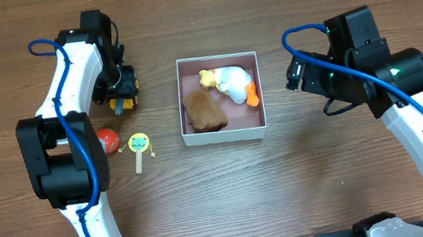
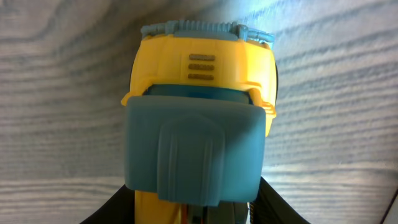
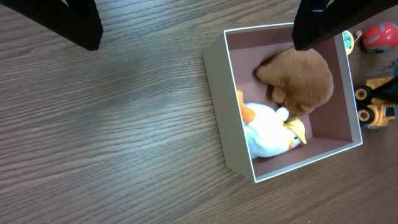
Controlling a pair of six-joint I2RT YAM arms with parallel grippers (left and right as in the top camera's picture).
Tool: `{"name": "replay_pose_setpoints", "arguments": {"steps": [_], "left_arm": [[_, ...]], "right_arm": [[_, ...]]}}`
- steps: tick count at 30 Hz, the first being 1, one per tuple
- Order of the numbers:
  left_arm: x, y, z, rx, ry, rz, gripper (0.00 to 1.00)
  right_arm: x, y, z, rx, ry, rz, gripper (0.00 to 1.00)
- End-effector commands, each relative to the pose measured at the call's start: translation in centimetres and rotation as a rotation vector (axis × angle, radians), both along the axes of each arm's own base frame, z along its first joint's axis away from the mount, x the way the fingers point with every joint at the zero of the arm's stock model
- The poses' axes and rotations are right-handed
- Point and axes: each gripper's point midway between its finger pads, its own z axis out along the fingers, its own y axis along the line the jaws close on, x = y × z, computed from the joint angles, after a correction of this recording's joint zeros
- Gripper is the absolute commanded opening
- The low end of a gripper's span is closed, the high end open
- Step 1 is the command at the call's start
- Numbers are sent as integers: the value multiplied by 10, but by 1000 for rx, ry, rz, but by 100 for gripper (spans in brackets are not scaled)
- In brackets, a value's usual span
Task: Pack container
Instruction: 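Carry the truck right and lower it into the box, then release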
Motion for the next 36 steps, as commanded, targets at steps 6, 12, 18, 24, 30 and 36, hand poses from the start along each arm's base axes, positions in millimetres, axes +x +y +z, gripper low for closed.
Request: {"name": "replay_pose_setpoints", "arguments": {"steps": [6,12,18,24,30,36], "left_arm": [[18,-2,62,-5,-64,-9,30],[10,-37,115,-109,-81,-76,23],[-25,-119,198,-159,-226,-506,22],[-64,-184,227,-15,-323,-976,4],[-78,-207,183,21,-189,-1103,4],[-78,-205,128,20,-60,-1115,4]], "right_arm": [[-4,-1,2,1,15,-8,100],[-6,-2,1,-1,26,-8,100],[-7,-2,0,-3,31,-8,100],[-8,-2,0,-4,32,-8,100],[-7,-5,0,-15,30,-14,100],[-1,-26,1,-90,7,-79,100]]}}
